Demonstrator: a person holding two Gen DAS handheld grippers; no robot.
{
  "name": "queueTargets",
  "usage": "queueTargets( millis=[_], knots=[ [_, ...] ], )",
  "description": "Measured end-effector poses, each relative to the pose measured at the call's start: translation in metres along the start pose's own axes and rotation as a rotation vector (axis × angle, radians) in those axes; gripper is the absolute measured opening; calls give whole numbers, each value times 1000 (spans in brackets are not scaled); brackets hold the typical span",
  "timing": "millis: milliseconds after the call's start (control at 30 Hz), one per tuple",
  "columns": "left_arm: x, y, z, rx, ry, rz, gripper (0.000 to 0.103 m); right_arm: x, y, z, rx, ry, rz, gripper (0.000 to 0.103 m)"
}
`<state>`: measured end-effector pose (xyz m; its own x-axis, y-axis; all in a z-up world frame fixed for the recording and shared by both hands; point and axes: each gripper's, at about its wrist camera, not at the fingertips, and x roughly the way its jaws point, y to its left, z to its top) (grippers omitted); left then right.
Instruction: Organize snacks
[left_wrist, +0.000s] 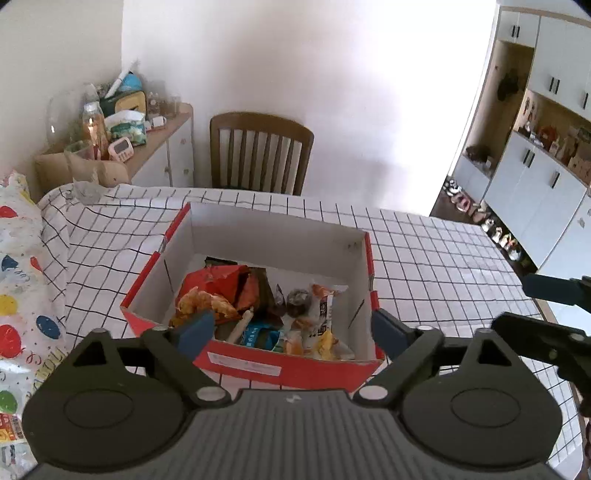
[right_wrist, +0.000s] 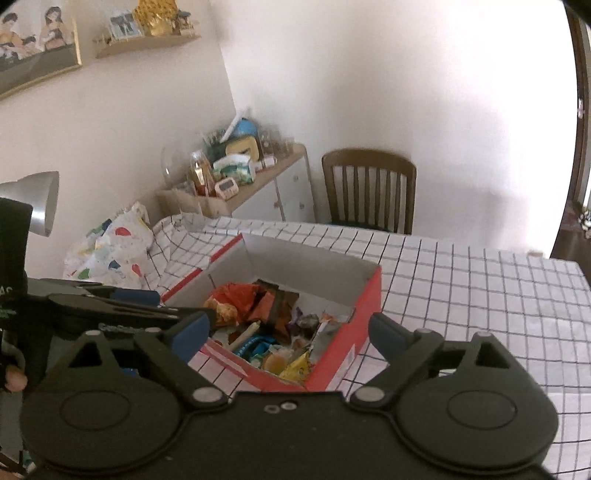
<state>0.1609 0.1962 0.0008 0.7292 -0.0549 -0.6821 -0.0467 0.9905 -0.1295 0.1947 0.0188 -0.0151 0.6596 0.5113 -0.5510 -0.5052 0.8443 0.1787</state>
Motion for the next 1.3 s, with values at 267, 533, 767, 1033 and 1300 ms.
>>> queueTargets(
  millis=[267,533,767,1033,1300],
  knots=[
    [-28,-12,-11,-8,-62,21,103,-31,-1,-15,-6,-65,-17,103],
    [-47,-28,-20,20,-69,14,103,-51,7,-32,37,-95,-24,103],
    [-55,-34,-25,6,-59,8,103,-61,14,-46,66,-103,-48,103],
    [-59,-37,-24,10,-67,11,103,-66,14,-46,75,-121,-66,103],
    [-59,-38,-23,13,-66,18,103,-67,7,-47,93,-119,-75,103]
  ],
)
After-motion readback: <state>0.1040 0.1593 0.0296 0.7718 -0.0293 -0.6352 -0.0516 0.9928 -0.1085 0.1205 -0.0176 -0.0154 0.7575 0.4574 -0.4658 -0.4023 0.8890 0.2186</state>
